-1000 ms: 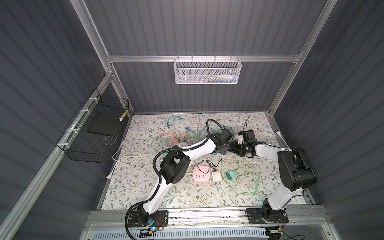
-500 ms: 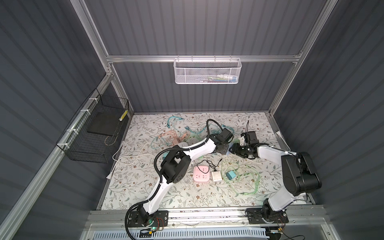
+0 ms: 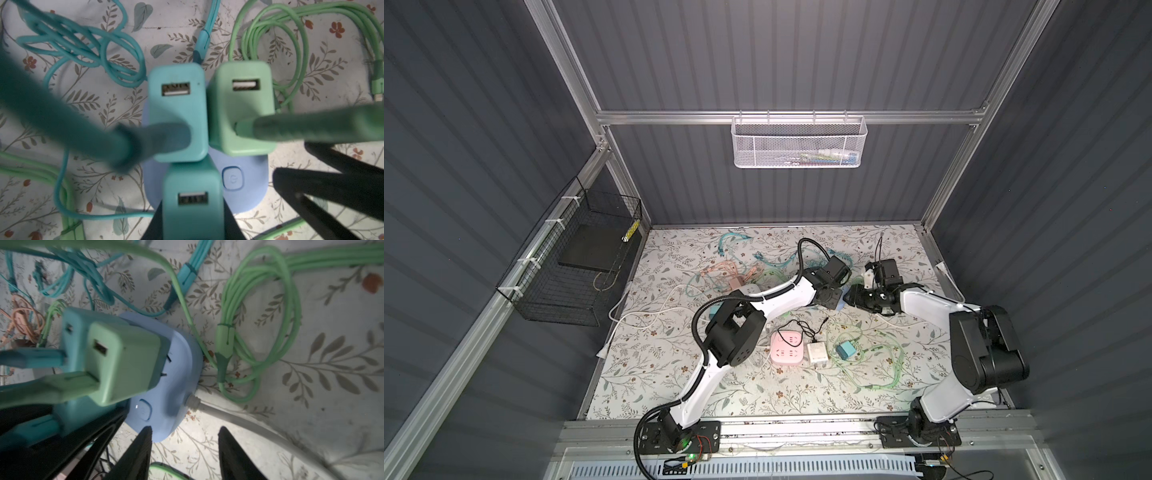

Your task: Pull the plug off the socket

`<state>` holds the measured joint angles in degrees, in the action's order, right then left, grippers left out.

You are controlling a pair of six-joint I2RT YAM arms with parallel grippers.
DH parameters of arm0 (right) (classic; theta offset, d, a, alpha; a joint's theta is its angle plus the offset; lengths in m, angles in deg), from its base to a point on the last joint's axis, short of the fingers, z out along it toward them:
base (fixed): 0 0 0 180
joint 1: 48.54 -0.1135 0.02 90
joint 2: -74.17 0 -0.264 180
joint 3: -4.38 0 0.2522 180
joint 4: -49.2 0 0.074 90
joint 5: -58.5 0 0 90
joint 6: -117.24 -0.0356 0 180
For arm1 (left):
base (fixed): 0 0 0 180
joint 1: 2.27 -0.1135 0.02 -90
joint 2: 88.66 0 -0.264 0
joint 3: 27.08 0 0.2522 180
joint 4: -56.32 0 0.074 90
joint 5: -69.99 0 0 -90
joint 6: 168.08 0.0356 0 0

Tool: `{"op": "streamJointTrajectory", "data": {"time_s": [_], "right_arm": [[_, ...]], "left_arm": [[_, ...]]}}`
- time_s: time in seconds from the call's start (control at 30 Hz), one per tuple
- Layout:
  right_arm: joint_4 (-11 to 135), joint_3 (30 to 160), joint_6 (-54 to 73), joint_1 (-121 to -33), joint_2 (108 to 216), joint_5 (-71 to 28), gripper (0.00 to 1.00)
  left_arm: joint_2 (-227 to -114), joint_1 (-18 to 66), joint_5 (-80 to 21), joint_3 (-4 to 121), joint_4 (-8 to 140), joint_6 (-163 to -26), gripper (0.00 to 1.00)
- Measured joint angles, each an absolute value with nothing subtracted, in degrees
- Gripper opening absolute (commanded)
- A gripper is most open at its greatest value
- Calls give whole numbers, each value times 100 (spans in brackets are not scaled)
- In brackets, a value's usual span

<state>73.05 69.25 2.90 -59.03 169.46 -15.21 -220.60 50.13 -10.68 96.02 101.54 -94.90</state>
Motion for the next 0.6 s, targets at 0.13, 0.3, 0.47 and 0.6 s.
{"op": "streamJointTrajectory", "data": {"time_s": [0.13,0.3,0.47,0.6], "right_arm": [[7305,7004,314,-5903,17136,-1518,51],[7292,7063,329,-5898,17175,-1523,51],[7309,7061,362,-5898,17092,-1551,51],[7307,7070,460,-5889,16937,-1595,48]], "left_arm": [[-22058,5017,-1125,9567,10060,-9407,18],[-22058,5013,-1151,9554,10036,-9308,19],[-22058,5013,-1165,9554,10043,-9195,19],[-22058,5024,-1252,9554,10043,-9112,19]]}}
